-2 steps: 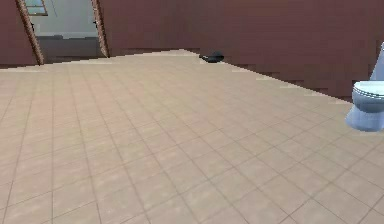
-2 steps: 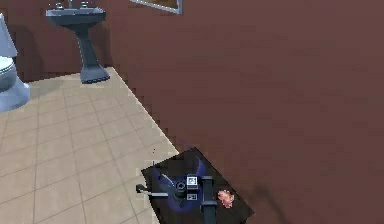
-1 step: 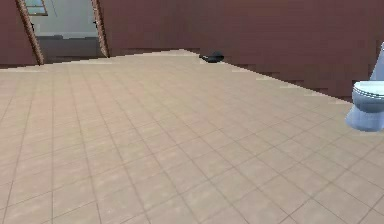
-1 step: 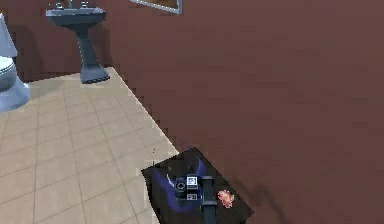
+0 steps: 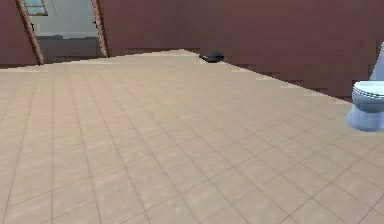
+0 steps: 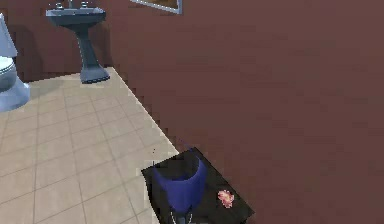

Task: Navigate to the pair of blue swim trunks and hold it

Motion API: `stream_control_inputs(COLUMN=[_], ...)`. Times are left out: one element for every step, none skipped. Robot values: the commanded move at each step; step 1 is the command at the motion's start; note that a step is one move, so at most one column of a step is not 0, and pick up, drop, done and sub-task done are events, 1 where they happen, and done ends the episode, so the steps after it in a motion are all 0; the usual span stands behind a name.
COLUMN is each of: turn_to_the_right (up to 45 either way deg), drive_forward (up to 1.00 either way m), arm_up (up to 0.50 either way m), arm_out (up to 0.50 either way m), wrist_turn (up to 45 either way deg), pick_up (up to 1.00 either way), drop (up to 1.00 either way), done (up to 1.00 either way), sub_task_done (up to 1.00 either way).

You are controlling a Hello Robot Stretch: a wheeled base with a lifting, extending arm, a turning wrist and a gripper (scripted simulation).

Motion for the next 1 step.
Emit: stream_control_inputs(turn_to_the_right=[0.0], drive_forward=[0.00], arm_up=[0.00], arm_out=[0.00], wrist_turn=[0.0], pick_up=[1.00], drop=[0.00], done=[0.00], sub_task_done=[0.00])
